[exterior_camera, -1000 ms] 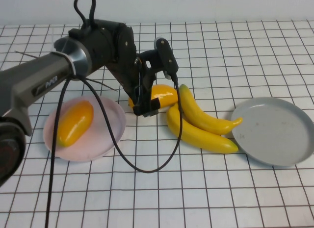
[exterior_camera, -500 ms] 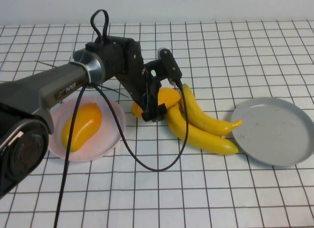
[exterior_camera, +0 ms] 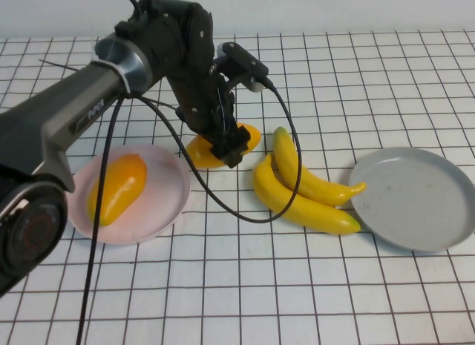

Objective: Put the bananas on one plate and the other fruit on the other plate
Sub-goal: Put one type of fruit in the left plate, then put another type of fruit in the right plate

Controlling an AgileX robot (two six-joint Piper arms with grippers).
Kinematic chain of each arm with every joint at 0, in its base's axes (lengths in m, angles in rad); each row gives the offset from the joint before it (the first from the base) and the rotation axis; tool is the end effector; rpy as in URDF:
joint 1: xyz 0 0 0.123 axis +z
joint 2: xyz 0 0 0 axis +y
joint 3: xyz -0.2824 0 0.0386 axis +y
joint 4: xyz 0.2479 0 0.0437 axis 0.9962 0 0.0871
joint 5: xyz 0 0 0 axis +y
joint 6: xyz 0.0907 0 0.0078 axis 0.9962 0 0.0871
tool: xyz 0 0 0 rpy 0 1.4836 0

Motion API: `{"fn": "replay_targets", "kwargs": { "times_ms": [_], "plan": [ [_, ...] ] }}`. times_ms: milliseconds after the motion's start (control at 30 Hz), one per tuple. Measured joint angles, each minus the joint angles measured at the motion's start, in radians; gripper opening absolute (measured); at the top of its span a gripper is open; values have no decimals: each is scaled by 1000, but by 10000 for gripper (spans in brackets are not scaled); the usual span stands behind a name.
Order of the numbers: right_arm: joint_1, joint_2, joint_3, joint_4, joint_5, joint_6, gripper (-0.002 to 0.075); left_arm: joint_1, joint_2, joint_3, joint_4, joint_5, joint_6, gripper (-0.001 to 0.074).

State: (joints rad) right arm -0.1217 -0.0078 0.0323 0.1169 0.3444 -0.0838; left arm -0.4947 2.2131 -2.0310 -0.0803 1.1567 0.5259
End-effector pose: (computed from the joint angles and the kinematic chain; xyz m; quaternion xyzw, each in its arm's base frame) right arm 0.0536 -0.0029 0.1718 0.0472 0.7973 -0.0130 0.6017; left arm 0.4195 -0.2339 0.2379 0.4730 0.8658 -0.0364 0.1594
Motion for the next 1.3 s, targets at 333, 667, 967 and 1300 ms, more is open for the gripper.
{"fn": "replay_targets", "kwargs": {
  "times_ms": [333, 667, 967, 1300],
  "plan": [
    [0, 0, 0, 0, 0, 0, -17, 0, -221, 210, 165, 66, -228, 533],
    [0, 0, 0, 0, 0, 0, -17, 100, -365, 685, 117, -260, -405, 533],
    [0, 0, 0, 0, 0, 0, -16, 164, -380, 769, 26, -364, -388, 643],
    [0, 0, 0, 0, 0, 0, -16, 166, -556, 769, -35, -421, -265, 668]
  ]
}}
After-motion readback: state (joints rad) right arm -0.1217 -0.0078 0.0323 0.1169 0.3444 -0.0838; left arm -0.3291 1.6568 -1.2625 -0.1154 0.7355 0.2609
